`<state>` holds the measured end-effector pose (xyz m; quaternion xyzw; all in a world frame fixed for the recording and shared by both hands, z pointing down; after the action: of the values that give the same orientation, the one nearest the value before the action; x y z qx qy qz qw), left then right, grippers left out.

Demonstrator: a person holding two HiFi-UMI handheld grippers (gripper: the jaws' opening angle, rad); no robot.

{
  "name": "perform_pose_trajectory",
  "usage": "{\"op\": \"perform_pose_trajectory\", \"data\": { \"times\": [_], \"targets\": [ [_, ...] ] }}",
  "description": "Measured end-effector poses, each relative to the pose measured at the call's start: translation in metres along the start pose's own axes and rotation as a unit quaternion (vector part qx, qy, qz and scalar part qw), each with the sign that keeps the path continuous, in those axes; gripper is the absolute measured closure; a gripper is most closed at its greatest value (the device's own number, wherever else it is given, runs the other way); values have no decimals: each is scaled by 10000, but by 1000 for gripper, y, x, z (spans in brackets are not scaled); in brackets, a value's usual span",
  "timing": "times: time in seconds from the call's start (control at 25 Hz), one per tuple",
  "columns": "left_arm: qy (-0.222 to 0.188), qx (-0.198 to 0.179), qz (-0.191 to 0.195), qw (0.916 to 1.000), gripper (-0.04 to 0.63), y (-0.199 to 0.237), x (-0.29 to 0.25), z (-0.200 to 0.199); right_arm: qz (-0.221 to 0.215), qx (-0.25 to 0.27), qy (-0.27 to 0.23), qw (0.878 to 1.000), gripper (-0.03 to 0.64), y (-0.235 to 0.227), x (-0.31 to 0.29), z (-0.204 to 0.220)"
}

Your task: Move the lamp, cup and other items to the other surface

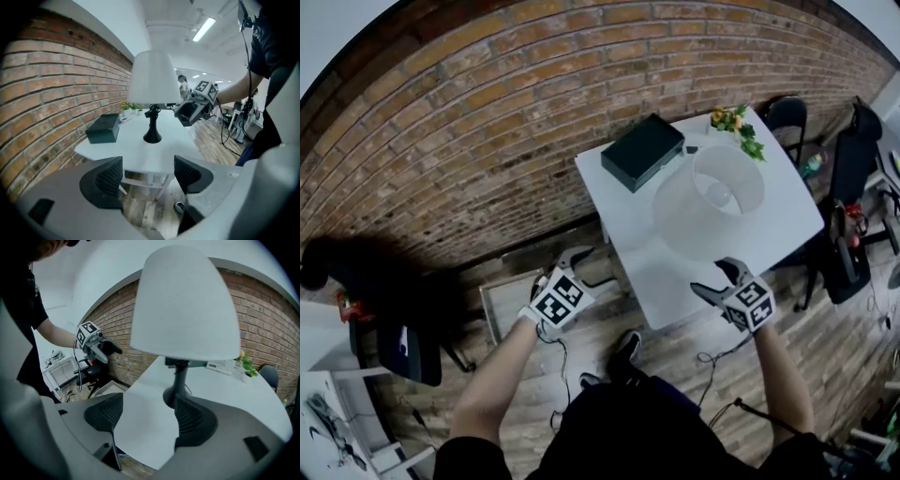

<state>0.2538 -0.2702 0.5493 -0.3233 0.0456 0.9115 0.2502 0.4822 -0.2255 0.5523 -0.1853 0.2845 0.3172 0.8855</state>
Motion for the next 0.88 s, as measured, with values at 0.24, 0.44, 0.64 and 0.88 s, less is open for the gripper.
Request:
{"op": "perform_pose_trajectory", "data": {
  "times": [0.24, 0.44, 0.64, 0.88],
  "targets": [
    [26, 1227, -1063, 9867, 255, 6, 121, 110, -439, 461, 56, 9980, 272, 113, -64, -37],
    [-61, 2057, -2120, 9554, 258, -11, 240, 199, -1130, 1097, 24, 9875, 275, 227, -120, -69],
    [45, 2334, -2775, 9319, 258, -43, 322, 270, -1371, 1890, -58, 9723, 276, 315, -168, -84],
    [119, 2837, -3102, 9073, 262, -78, 366, 334, -1527, 2139, -4, 9648, 279, 390, -229, -84]
  ]
}}
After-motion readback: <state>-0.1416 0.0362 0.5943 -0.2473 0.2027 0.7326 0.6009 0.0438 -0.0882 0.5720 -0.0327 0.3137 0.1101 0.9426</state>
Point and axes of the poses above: the fingertips, and each gripper's own axes: x backward along the fingers, y to its left, z out of its underside, the point moved 1 cm from there along x, backward along the fingers, and after that the axes turned 7 degrees about -z, right-handed, at the moved point
